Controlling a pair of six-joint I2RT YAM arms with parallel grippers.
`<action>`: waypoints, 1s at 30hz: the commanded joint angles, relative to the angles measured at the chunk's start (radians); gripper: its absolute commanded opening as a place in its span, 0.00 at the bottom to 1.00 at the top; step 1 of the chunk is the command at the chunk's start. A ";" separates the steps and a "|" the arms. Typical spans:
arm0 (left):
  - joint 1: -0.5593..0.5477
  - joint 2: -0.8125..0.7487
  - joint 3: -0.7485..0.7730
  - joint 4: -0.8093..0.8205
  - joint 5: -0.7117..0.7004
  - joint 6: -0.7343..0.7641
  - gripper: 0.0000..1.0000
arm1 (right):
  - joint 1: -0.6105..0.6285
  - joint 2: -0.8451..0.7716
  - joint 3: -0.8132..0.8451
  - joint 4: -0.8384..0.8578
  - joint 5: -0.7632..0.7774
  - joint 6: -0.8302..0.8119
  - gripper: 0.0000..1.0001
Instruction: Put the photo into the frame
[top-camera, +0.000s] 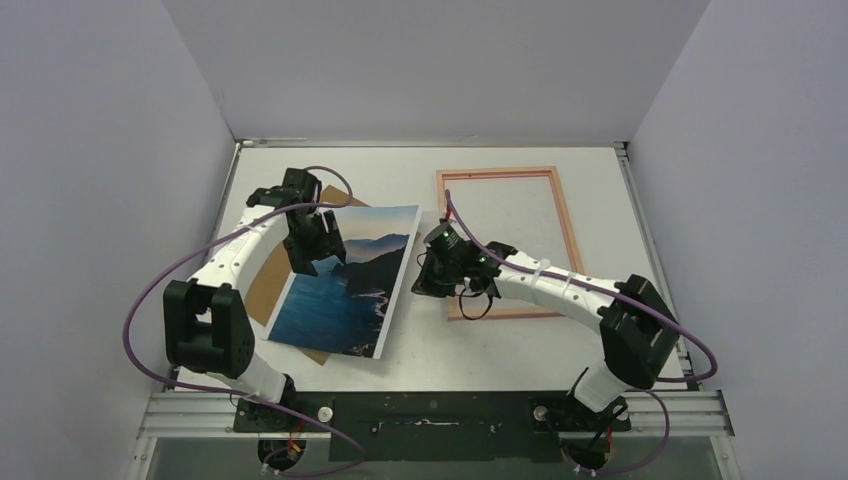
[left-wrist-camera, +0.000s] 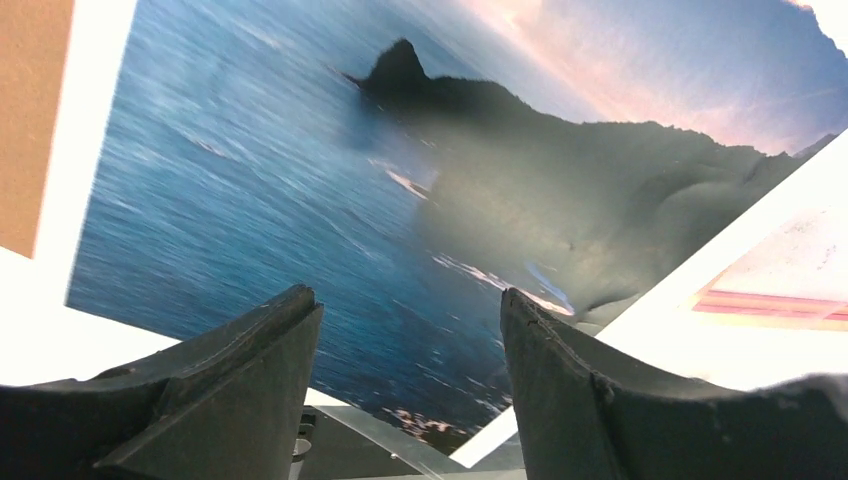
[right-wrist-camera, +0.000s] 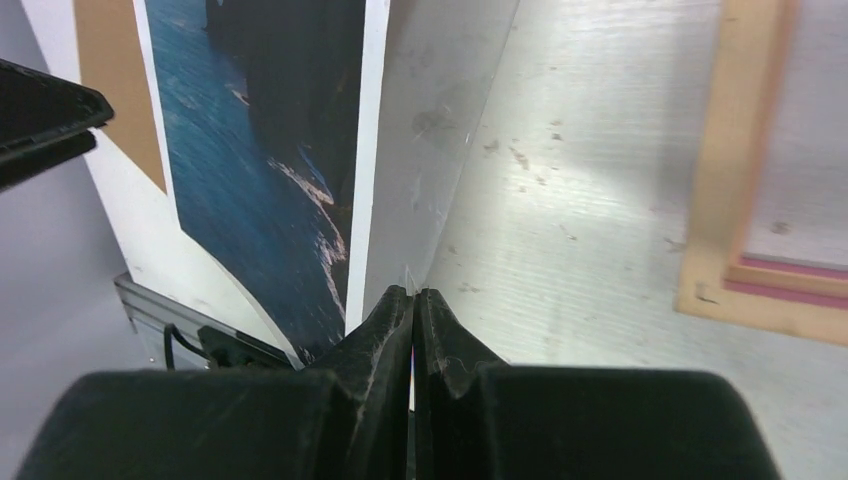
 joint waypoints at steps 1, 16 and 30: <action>0.005 0.024 0.058 0.051 0.025 0.043 0.66 | -0.042 -0.088 0.055 -0.164 0.007 -0.095 0.00; 0.003 0.259 -0.024 0.176 0.056 0.097 0.67 | -0.369 -0.121 -0.169 -0.006 -0.211 -0.387 0.00; 0.001 0.292 -0.124 0.231 0.043 0.087 0.60 | -0.571 -0.022 -0.259 0.248 -0.315 -0.373 0.56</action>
